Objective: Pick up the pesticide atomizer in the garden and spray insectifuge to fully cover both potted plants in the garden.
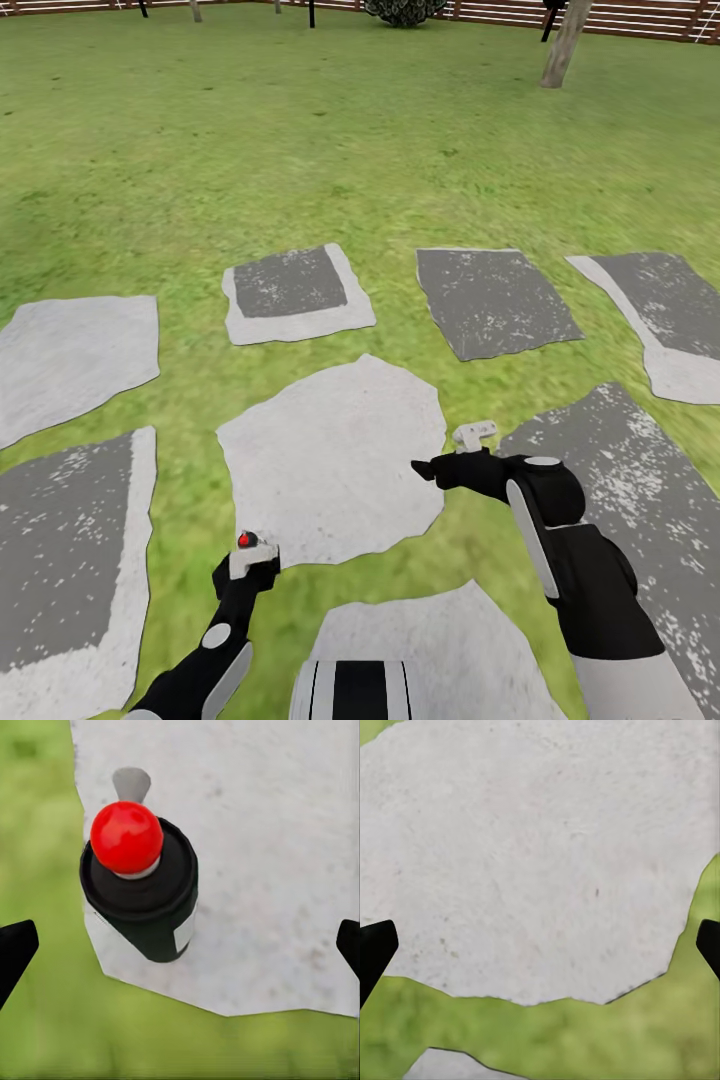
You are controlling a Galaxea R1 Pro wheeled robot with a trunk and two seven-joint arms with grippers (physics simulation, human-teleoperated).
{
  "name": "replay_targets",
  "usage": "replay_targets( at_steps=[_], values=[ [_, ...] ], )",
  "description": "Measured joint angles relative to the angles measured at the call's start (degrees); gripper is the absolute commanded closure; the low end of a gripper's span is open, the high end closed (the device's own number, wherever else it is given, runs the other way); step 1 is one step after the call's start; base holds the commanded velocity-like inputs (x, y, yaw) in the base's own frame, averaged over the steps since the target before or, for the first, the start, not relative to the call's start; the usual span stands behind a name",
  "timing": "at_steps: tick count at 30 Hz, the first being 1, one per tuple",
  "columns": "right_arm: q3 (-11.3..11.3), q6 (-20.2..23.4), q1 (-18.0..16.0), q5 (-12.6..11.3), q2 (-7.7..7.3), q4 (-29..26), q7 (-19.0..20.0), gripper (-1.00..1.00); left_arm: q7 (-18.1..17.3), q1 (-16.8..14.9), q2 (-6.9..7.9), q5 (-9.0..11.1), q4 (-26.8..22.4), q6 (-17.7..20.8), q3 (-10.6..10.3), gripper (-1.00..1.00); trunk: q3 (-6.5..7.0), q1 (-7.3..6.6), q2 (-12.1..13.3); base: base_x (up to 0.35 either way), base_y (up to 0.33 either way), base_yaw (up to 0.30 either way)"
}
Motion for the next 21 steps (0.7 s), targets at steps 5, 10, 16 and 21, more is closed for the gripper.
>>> replay_targets(
  at_steps=[5, 10, 16, 21],
  values=[
    [0.0, -0.1, 0.0, 0.0, 0.02, 0.2, -0.2, -1.00, 0.0, 0.2, -0.08, -0.1, 0.2, 0.0, -0.1, -1.00, 0.00, 0.00, 0.0, 0.000, 0.000, 0.000],
    [0.0, -0.1, 0.0, 0.0, 0.02, 0.2, -0.2, -1.00, 0.0, 0.2, -0.09, -0.1, 0.2, -0.1, -0.2, -1.00, 0.00, 0.00, 0.0, 0.000, 0.000, 0.000],
    [0.0, -0.1, 0.0, 0.0, 0.02, 0.1, -0.2, -1.00, 0.2, 0.2, 0.06, 0.0, 0.1, -0.5, -0.1, -1.00, -0.66, 0.08, 0.0, 0.000, 0.000, 0.000],
    [0.0, -0.1, 0.0, 0.1, 0.02, 0.1, -0.2, -1.00, 0.6, 0.2, 0.31, 0.0, -0.3, -0.8, 0.3, -1.00, -1.77, 0.21, -0.1, 0.000, 0.000, 0.000]
  ],
)
